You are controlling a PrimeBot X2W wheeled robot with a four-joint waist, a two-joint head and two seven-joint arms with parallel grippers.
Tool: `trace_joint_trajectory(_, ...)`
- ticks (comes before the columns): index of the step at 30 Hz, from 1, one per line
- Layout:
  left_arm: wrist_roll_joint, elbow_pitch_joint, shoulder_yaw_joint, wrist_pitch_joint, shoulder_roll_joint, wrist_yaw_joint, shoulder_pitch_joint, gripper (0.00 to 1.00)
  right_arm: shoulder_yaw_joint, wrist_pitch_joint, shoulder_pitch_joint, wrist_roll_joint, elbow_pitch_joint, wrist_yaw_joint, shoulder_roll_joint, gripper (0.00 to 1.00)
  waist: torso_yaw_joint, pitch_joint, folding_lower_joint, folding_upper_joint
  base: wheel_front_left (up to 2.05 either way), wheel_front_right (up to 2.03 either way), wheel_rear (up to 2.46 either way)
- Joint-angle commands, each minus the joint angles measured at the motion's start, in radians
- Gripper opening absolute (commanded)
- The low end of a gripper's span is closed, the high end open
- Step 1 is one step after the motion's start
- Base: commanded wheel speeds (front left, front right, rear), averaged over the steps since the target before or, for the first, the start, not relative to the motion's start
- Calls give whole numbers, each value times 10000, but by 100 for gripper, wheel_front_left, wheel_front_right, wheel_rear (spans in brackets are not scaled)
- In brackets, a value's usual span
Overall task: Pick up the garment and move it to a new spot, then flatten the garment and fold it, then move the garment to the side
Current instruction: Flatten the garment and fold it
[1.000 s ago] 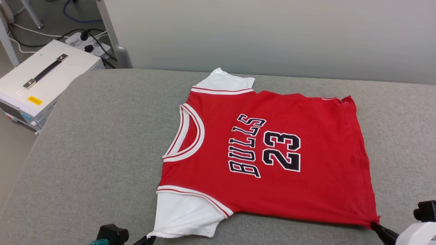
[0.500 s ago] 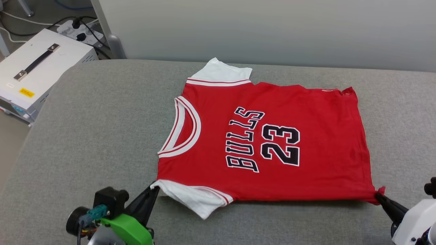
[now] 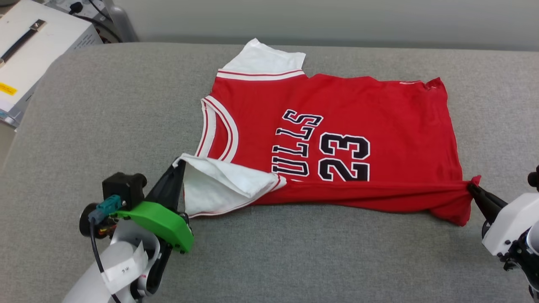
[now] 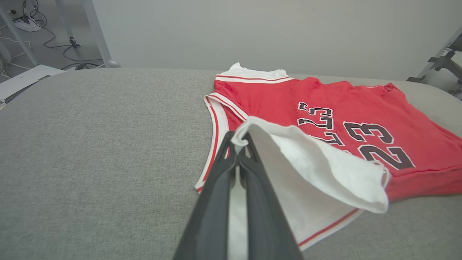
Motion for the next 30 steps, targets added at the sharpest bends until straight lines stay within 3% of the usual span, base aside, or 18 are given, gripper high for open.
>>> trace_joint_trajectory(1,17,172,71,-100,-54,8,-352,0,40,-68,-288,-110,95,-9,-21,0,-84,405,0,115,0,0,0)
trace_joint_trajectory(19,525,3279,-399,-239,-504,-829,-2854,0,807,-518,-1947,-701,1341,-9,-131,0,-302,1513,0,115,0,0,0)
trace_joint_trajectory(20,549,3479,-419,-271,-545,-847,-2957,17,846,-552,-1997,-716,1409,-9,-131,0,-313,1531,0,115,0,0,0)
trace_joint_trajectory(21,594,3639,-444,-305,-573,-843,-3033,86,860,-615,-2038,-746,1458,-9,-131,96,-321,1538,0,115,0,0,0)
trace_joint_trajectory(22,631,3835,-468,-354,-616,-847,-3115,100,829,-724,-2095,-759,1535,-9,-90,100,-332,1539,0,115,0,0,0)
trace_joint_trajectory(30,667,4589,-274,-850,-924,-995,-3256,100,1242,-1501,-2001,-1108,1608,-9,-240,100,-239,1009,0,115,0,0,0)
